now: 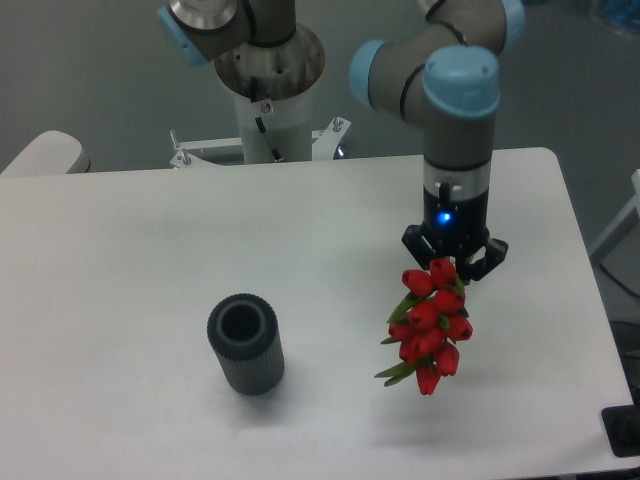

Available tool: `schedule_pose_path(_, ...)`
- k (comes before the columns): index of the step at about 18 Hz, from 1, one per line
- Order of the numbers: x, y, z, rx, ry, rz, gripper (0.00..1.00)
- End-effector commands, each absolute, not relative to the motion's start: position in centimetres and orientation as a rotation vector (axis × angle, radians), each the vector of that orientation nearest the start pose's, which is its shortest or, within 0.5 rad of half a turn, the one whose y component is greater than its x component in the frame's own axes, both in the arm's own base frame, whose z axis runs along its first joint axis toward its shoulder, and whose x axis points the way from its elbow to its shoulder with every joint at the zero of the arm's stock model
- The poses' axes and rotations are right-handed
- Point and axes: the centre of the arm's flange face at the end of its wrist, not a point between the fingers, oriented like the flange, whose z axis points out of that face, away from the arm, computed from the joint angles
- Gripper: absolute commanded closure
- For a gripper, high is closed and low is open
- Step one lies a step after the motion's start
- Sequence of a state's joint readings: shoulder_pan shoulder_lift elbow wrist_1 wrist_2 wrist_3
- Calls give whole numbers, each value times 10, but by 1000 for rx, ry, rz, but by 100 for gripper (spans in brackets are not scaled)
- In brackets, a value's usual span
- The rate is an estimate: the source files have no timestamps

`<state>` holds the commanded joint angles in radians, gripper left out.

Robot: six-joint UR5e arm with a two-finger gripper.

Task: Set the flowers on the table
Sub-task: 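Lower the held red tulips toward the table surface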

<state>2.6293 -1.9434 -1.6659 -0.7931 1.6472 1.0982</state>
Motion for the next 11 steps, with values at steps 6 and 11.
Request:
schedule_pose_path(6, -499, 422, 274, -3108, 48, 461, 77)
schedule_pose_path(11, -501, 437, 239, -3134, 82, 403, 77)
